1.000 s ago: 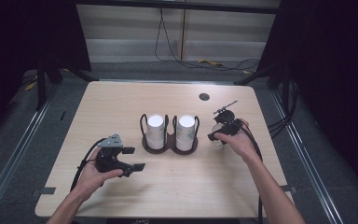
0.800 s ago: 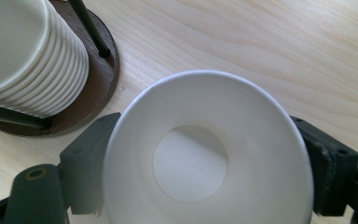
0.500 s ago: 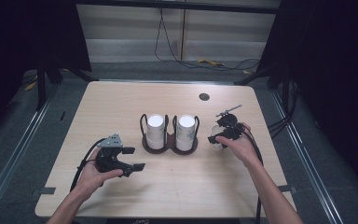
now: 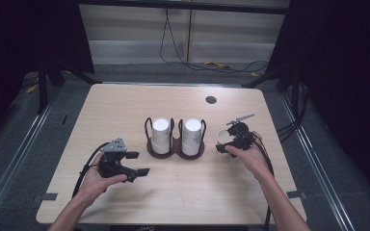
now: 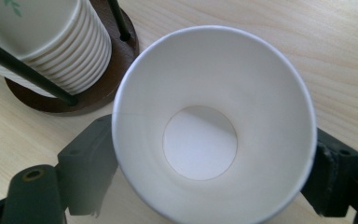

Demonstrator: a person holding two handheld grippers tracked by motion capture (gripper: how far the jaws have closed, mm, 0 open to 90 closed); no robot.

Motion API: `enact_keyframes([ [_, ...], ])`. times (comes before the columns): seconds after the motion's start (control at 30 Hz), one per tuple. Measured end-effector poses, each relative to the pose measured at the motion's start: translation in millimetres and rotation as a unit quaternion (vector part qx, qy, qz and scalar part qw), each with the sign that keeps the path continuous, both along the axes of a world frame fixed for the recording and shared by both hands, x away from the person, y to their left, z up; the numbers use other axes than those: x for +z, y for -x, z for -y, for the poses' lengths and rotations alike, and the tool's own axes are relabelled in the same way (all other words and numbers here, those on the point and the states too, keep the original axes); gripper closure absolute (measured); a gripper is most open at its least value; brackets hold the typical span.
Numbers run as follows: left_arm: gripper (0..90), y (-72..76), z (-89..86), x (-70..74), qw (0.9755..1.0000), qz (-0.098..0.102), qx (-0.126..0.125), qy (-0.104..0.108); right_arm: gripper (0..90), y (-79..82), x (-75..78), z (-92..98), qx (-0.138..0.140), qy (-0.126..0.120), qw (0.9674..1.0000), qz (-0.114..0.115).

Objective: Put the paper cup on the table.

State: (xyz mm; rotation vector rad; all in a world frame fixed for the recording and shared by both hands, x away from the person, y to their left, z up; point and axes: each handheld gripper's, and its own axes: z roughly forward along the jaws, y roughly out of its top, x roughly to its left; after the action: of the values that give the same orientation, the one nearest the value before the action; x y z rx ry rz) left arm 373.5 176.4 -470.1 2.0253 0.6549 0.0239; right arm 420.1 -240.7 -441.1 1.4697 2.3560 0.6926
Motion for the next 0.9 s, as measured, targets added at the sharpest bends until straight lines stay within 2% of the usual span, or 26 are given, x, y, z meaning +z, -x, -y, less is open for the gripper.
enact_keyframes([
  [0.23, 16.5, -0.9, -1.7, 0.1, 0.9999, -0.001, 0.010, -0.002, 16.6, 14.2, 3.4, 6.5, -0.010, -0.012, 0.9998, 0.014],
  [0.4, 16.5, -1.6, -2.4, -0.8, 0.9998, -0.004, 0.017, -0.001, 16.6, 28.6, 6.8, 13.2, -0.015, -0.029, 0.9991, 0.028],
  [0.63, 16.7, 3.1, -2.8, 4.6, 0.9998, 0.005, 0.020, 0.001, 16.0, 49.2, 7.4, 21.5, -0.031, -0.044, 0.9971, 0.054],
  [0.9, 17.1, 9.0, -8.9, -0.6, 0.9992, -0.009, 0.038, -0.007, 17.5, 74.7, 3.7, 27.0, -0.043, -0.061, 0.9947, 0.071],
])
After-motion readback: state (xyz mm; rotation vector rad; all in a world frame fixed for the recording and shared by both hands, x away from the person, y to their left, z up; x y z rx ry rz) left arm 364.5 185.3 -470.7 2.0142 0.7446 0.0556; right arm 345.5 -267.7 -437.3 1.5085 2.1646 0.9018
